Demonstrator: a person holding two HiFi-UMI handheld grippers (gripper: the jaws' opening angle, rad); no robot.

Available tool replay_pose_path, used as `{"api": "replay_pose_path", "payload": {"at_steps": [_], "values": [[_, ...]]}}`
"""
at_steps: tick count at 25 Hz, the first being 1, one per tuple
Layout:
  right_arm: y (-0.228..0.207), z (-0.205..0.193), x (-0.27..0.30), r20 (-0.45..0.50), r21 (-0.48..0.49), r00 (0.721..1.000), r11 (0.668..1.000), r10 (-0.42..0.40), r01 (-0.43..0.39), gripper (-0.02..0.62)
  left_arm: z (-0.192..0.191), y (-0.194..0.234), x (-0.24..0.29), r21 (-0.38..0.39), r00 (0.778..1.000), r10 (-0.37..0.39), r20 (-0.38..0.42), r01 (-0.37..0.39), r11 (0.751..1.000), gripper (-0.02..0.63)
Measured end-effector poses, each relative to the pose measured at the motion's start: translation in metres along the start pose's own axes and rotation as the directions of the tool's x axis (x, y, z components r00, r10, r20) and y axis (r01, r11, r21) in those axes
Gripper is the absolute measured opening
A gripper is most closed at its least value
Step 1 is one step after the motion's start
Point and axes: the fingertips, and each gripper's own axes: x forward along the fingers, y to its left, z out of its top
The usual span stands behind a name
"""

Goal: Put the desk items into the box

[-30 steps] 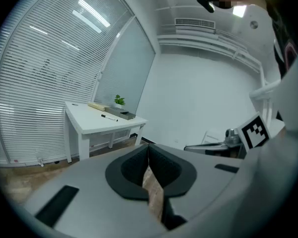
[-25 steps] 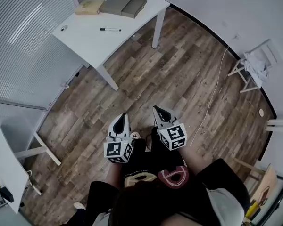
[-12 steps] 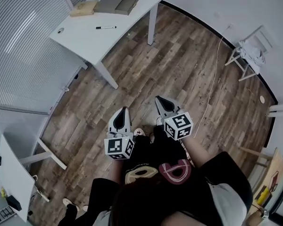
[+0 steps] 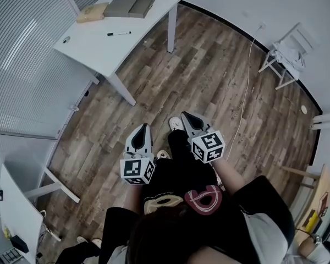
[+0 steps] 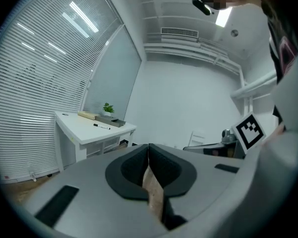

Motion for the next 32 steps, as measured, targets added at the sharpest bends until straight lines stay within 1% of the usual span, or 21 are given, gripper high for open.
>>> {"api": "replay_pose_path", "payload": {"at_steps": [9,14,17,22,27,30,32], "values": [[-0.024,0.013,0.043,-0.009,-0.003,1.000,1.000,0.017,-0.017,0.011,0.003,0.024,0.028,-0.038,0.999,0.041,0.002,-0.041,0.998,0.018],[-0.032,0.025,0.081,-0.041,-0.034,0.997,0.997,0.067,-0.068,0.011,0.014,0.045,0.057,-0.055,0.996,0.088,0.010,-0.087,0.995,0.018],[-0.038,0.034,0.104,-0.057,-0.046,0.993,0.994,0.100,-0.103,0.011,0.020,0.053,0.078,-0.058,0.994,0.107,0.010,-0.106,0.993,0.018],[-0.051,0.054,0.139,-0.063,-0.094,0.986,0.982,0.156,-0.162,0.009,0.029,0.061,0.114,-0.061,0.990,0.143,0.016,-0.142,0.988,0.018],[-0.069,0.069,0.165,-0.076,-0.113,0.977,0.972,0.199,-0.207,0.011,0.036,0.064,0.147,-0.060,0.985,0.173,0.010,-0.172,0.983,0.018],[-0.081,0.070,0.180,-0.103,-0.109,0.969,0.966,0.224,-0.235,0.009,0.039,0.067,0.165,-0.058,0.982,0.189,0.008,-0.188,0.980,0.018],[-0.087,0.070,0.189,-0.126,-0.100,0.959,0.959,0.253,-0.266,0.009,0.042,0.069,0.175,-0.052,0.978,0.208,0.010,-0.207,0.977,0.018]]}}
